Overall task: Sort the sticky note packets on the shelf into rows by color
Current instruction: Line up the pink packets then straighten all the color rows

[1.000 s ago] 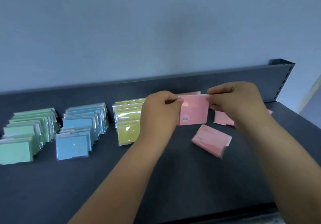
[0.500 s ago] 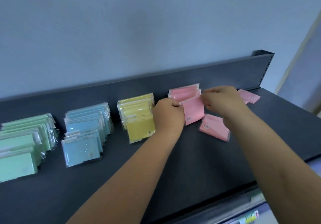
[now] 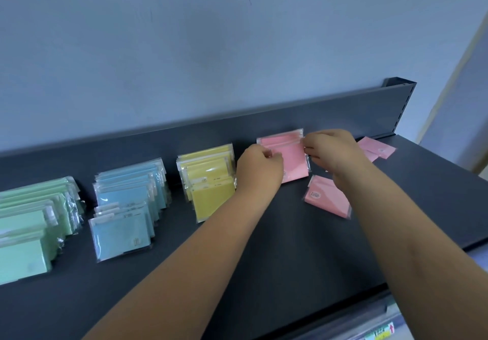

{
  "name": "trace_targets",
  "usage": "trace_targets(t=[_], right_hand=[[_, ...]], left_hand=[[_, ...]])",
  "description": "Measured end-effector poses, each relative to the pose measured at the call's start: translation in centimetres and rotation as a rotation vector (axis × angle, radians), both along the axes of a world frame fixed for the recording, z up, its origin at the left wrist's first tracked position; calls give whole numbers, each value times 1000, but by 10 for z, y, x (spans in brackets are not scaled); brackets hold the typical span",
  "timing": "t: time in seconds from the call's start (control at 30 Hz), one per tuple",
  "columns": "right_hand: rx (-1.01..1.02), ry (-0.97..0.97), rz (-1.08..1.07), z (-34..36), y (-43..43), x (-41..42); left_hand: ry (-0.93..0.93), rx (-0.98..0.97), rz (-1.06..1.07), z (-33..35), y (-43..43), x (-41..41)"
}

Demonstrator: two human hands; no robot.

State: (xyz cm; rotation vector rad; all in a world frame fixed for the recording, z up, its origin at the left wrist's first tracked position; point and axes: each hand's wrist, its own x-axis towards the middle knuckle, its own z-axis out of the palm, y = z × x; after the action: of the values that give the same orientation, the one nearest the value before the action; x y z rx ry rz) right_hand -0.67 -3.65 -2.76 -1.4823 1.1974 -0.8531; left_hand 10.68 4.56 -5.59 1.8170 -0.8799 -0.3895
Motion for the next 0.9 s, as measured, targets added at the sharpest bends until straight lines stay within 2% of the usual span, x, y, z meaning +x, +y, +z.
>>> trace_targets(t=[0.07, 0.13, 0.27, 0.33, 0.37, 0.43, 0.5, 0.6, 0.67, 0.77, 0.9], right_hand=[[5, 10, -24, 2, 3, -3], [-44, 68, -45, 8, 7, -9], [-235, 186, -1, 21, 22, -24], [-384, 310, 58, 27, 30, -28], [-464, 399, 96, 28, 33, -30], [-593, 559, 166, 28, 41, -31], [-638, 656, 201, 29, 51, -31], [-609, 670, 213, 28, 68, -35], [-620, 647, 214, 32, 79, -40], [-664, 638, 235, 34, 83, -51], [-609, 642, 259, 32, 69, -86]], left_hand=[[1, 19, -19, 5, 2, 0], [-97, 55, -75, 11, 8, -1], [-635, 162, -202, 19, 34, 2], [-871, 244, -171, 25, 44, 7], [-931, 305, -145, 29, 50, 8], [-960, 426, -115, 38, 59, 12], [-928, 508, -128, 45, 70, 17], [-778, 584, -181, 53, 95, 17], [-724, 567, -183, 58, 107, 12], [-754, 496, -141, 62, 108, -2], [-774, 446, -73, 63, 96, -35]])
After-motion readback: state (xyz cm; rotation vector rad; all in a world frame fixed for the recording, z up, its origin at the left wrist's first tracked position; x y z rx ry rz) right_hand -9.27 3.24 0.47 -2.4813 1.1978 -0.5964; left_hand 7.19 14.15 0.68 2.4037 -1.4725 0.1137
